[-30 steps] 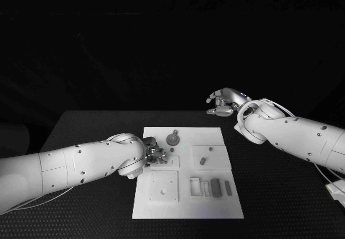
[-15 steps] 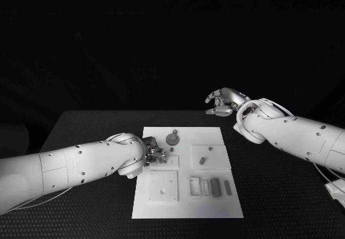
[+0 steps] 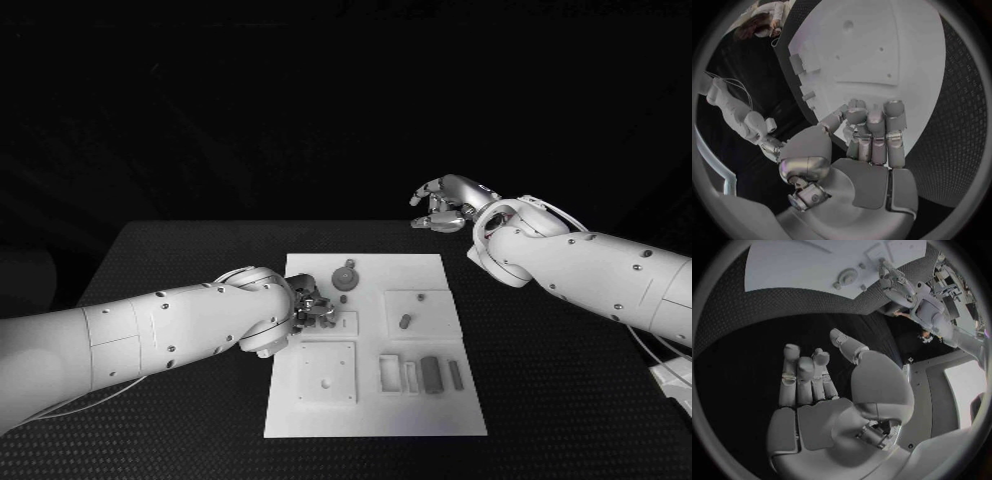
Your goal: Assemble the parts on the task board
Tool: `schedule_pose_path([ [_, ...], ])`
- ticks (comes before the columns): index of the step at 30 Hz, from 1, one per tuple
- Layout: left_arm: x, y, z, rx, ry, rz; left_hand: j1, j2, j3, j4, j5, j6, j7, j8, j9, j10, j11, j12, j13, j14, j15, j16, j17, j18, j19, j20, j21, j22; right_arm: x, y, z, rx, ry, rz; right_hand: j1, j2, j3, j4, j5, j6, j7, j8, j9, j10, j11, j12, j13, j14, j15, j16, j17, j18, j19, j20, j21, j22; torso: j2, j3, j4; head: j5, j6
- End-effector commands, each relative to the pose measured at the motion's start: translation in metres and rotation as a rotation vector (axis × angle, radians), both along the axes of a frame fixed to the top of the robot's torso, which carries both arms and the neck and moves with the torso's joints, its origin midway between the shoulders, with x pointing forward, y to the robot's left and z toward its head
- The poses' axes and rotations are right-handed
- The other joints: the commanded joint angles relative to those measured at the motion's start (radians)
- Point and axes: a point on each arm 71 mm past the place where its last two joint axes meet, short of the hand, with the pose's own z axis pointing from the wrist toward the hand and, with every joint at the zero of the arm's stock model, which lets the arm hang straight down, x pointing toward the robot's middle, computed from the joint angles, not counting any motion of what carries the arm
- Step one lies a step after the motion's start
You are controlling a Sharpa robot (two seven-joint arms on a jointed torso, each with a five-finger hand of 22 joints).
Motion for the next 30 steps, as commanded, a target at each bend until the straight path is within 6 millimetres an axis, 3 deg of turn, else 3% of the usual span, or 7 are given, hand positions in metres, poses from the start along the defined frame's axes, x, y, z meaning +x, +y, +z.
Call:
schedule_pose_path([
  [1, -0.0021, -0.0012, -0.0036, 0.014, 0.012, -0.016, 0.003, 0.01, 0.006, 0.002, 0.003, 0.135, -0.088, 0.001, 0.0, -0.039, -0.045, 0.004, -0.001, -0.014, -0.046, 0.007, -0.002, 0.047, 0.027, -0.044, 0.006, 0.023, -0.0006, 0.0014, 0.0, -0.003, 0.005, 0.014, 0.001, 0.008, -0.004, -0.003, 0.001, 0.043, 0.039, -0.004, -0.001, -0.092, 0.034, 0.005, -0.001, -0.004, 0.004, 0.003, 0.001, 0.015, -0.005, 0.004, -0.005, 0.015, 0.0, 0.0001, 0.0001, -0.001, 0.0],
  [30, -0.0008, 0.004, -0.0023, 0.015, -0.02, -0.007, 0.008, 0.014, 0.016, 0.0, 0.011, 0.137, -0.087, -0.008, 0.002, -0.041, -0.044, 0.006, -0.007, -0.019, -0.046, 0.015, -0.012, 0.045, 0.022, -0.045, 0.01, 0.023, -0.0007, 0.0016, -0.0003, -0.002, 0.007, 0.015, -0.001, 0.009, -0.006, -0.002, 0.001, 0.043, 0.039, -0.005, -0.002, -0.092, 0.034, 0.006, -0.002, -0.004, 0.004, 0.003, 0.001, 0.015, -0.005, 0.005, -0.005, 0.015, 0.0, -0.0008, 0.0009, -0.005, -0.001],
])
